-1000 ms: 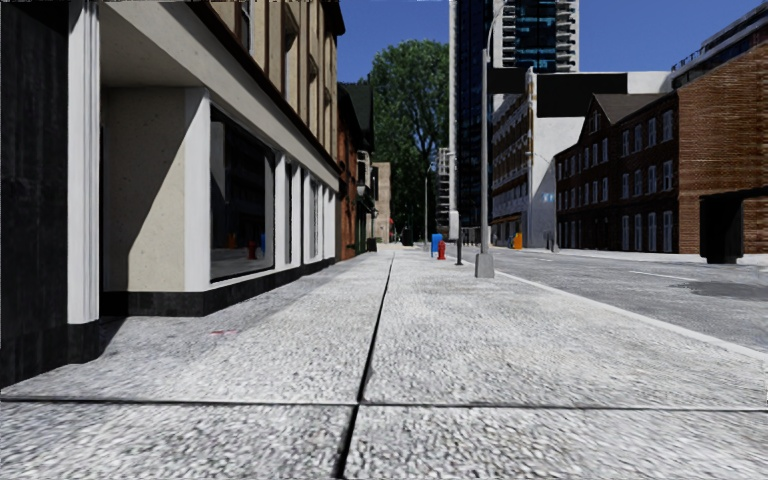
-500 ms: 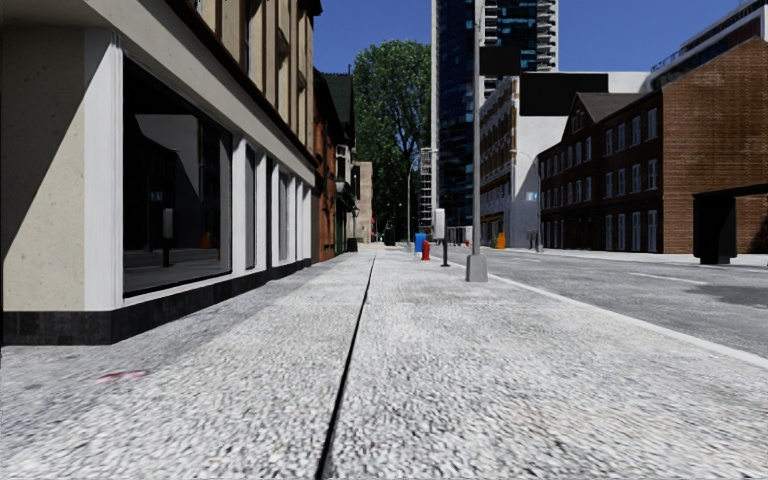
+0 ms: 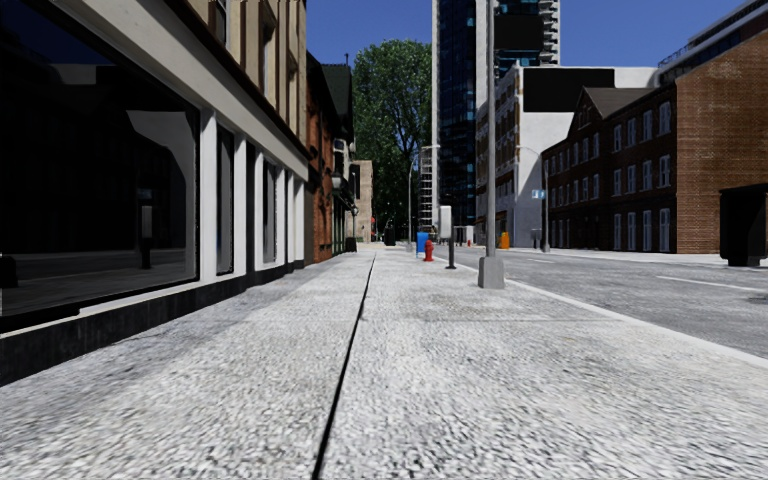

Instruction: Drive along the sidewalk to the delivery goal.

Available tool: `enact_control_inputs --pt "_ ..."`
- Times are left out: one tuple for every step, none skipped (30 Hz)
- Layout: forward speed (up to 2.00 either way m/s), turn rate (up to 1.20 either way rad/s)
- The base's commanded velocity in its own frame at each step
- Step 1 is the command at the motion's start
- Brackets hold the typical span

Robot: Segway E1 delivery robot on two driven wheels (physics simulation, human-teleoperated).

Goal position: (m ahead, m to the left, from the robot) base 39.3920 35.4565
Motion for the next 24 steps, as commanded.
enact_control_inputs --pt "2.00 0.00" --pt "2.00 0.00" --pt "2.00 0.00" --pt "2.00 0.00" --pt "2.00 0.00" --pt "2.00 0.00" --pt "2.00 0.00" --pt "2.00 0.00" --pt "2.00 0.00" --pt "2.00 0.00" --pt "2.00 0.00" --pt "2.00 0.00" --pt "2.00 0.00" --pt "2.00 0.00" --pt "2.00 0.00" --pt "2.00 0.00" --pt "2.00 0.00" --pt "2.00 0.00" --pt "2.00 0.00" --pt "2.00 0.00" --pt "2.00 0.00" --pt "2.00 0.00" --pt "2.00 0.00" --pt "2.00 0.00"
